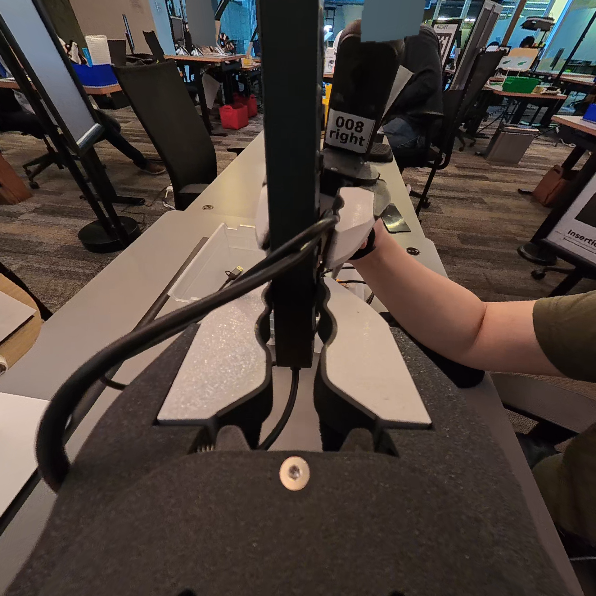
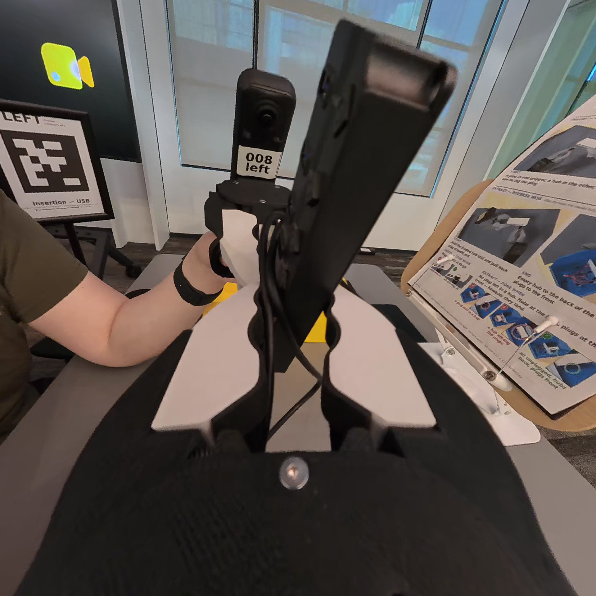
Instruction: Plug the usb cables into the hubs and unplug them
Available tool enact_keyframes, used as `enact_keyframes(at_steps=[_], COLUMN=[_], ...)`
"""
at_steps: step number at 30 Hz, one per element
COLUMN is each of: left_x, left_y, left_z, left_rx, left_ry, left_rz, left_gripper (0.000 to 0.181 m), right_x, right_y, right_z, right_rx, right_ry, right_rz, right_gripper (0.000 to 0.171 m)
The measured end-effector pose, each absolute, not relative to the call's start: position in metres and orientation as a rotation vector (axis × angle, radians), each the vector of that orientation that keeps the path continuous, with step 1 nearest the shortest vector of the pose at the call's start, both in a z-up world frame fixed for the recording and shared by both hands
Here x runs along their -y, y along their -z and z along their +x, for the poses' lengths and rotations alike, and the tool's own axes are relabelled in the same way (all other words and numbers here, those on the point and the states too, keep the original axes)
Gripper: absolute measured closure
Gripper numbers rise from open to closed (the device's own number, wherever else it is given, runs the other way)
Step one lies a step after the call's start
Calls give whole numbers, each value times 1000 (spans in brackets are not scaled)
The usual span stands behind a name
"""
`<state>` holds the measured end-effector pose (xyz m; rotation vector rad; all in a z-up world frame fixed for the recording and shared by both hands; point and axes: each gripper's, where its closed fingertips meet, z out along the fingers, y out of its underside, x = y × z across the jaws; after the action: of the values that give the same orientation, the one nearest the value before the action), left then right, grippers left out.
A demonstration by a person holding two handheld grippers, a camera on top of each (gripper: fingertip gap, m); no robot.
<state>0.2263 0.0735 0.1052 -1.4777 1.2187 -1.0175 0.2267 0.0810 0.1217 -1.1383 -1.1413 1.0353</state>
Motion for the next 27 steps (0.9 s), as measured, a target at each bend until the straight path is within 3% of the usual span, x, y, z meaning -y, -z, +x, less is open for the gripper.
enact_keyframes(at_steps=[14,21,27], left_x=[-72,-48,-22], left_y=[-107,-131,-135], left_z=[222,208,189], left_rx=[-1237,-1232,-1296], left_ry=[1007,1215,1434], left_rz=[-1451,-1352,-1360], left_gripper=[156,159,151], right_x=[-77,-90,-100], right_y=[-125,-125,-128], right_z=[228,240,254], right_rx=[1139,1062,967], right_ry=[-1078,-1121,-1213], right_rz=[-1164,-1169,-1170], right_gripper=[141,144,146])
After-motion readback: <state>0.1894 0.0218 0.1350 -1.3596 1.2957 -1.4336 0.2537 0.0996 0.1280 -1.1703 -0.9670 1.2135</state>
